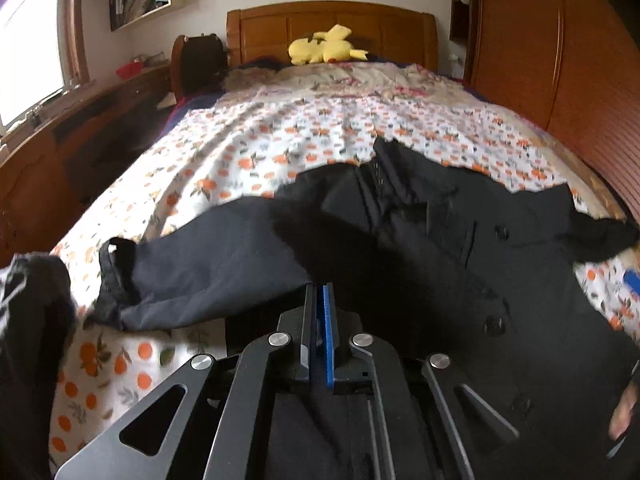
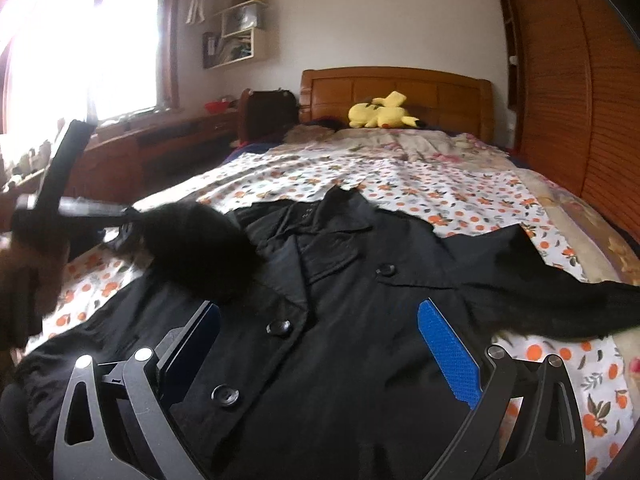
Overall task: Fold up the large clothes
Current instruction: 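Fold the held sleeve across the coat front with the left tool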
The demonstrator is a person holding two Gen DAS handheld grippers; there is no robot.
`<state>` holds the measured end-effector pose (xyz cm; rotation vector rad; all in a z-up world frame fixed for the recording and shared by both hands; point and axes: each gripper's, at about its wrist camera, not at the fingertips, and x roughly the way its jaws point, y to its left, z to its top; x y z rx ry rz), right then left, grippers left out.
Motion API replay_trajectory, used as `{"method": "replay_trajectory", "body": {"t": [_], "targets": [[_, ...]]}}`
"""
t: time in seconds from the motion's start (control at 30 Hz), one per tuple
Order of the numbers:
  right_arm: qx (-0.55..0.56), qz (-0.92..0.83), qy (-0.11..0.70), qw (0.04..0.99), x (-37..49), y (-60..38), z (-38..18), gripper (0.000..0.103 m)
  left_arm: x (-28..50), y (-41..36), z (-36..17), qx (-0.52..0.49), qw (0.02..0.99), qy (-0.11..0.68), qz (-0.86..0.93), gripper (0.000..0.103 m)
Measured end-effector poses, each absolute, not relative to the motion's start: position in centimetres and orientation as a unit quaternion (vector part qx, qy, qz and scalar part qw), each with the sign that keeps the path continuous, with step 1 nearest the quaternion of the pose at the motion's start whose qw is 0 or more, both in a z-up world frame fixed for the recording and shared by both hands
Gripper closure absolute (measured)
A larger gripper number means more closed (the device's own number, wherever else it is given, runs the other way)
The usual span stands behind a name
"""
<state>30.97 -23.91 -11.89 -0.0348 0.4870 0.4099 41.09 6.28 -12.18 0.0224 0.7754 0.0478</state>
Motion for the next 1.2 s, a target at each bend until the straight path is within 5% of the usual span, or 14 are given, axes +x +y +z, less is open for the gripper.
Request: {"method": "replay_trajectory", "body": {"t": [0.03,0.13,0.33,0.73,1.1,1.2], "targets": [[-0.013,0.202,0.237,0.950,31.0,-24.1,-11.6,0.007,40.7,6.7,-12.4,0.009,0.925,0.380,0.022,0.092],[-0.005,0.204,0.236,0.950,31.2,-24.2,-11.2,0.007,39.2,7.7,-12.6,0.008,0.928,0.372,0.026,0.054],[-0.012,0.216,0.241,0.946,31.2,-22.3,-11.4,0.007,37.4,10.7,-12.2,0.012,0.933,0.356,0.044,0.041],[-0.042,0.242,0.256,0.935,30.7,-18.5,-12.5,0.007,40.8,23.6,-17.0,-0.082,0.898,0.408,0.141,0.041],[-0.045,0.233,0.263,0.935,30.6,-18.7,-13.0,0.007,43.2,26.4,-21.1,-0.156,0.869,0.446,0.144,0.041],[-0.047,0.231,0.264,0.935,30.4,-19.0,-13.1,0.007,44.1,26.0,-21.0,-0.143,0.870,0.448,0.146,0.080]]}}
